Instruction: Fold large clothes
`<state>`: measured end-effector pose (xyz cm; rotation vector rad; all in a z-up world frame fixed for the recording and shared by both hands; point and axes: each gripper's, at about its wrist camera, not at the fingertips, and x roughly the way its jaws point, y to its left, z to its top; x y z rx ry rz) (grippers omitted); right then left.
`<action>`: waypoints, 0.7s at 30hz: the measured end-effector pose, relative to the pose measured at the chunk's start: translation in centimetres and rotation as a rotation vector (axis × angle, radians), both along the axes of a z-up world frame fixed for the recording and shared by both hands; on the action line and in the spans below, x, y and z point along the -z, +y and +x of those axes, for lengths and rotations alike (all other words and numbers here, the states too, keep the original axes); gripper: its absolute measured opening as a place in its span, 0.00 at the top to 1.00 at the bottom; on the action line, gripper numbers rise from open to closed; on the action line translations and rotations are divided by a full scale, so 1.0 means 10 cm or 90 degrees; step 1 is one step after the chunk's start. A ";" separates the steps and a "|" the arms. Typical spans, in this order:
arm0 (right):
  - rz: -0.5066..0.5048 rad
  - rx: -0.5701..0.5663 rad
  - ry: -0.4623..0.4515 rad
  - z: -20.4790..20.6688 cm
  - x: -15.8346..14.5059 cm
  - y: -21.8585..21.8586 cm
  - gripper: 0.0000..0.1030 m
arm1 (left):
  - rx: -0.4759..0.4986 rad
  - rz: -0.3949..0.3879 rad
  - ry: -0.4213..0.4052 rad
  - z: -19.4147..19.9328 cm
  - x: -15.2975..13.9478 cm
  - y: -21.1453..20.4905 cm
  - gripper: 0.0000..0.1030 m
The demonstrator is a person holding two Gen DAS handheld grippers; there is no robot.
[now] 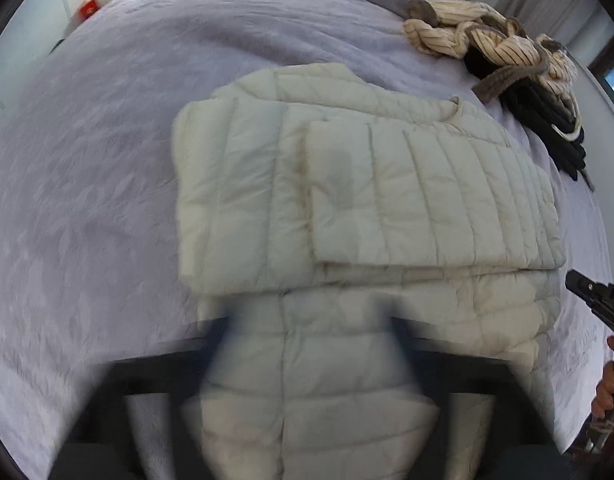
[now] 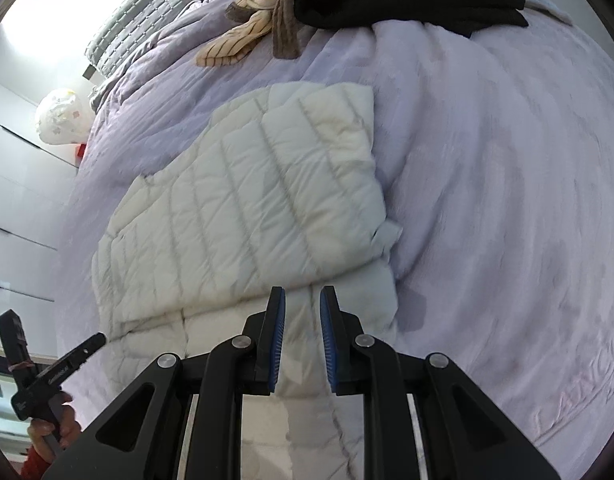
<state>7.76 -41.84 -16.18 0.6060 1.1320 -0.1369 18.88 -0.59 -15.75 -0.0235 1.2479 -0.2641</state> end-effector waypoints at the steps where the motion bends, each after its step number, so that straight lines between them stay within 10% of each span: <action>1: 0.006 -0.001 0.001 -0.03 -0.01 0.03 0.81 | 0.006 0.005 -0.014 -0.07 -0.05 0.02 0.08; 6: 0.019 -0.011 0.008 -0.16 -0.07 0.16 0.80 | 0.018 0.021 -0.001 -0.28 -0.14 0.08 0.08; 11: 0.019 -0.010 0.010 -0.28 -0.16 0.30 0.28 | -0.002 0.033 0.017 -0.41 -0.21 0.20 0.06; 21: -0.004 -0.023 0.009 -0.53 -0.45 0.55 0.00 | 0.018 0.063 0.023 -0.69 -0.42 0.30 0.06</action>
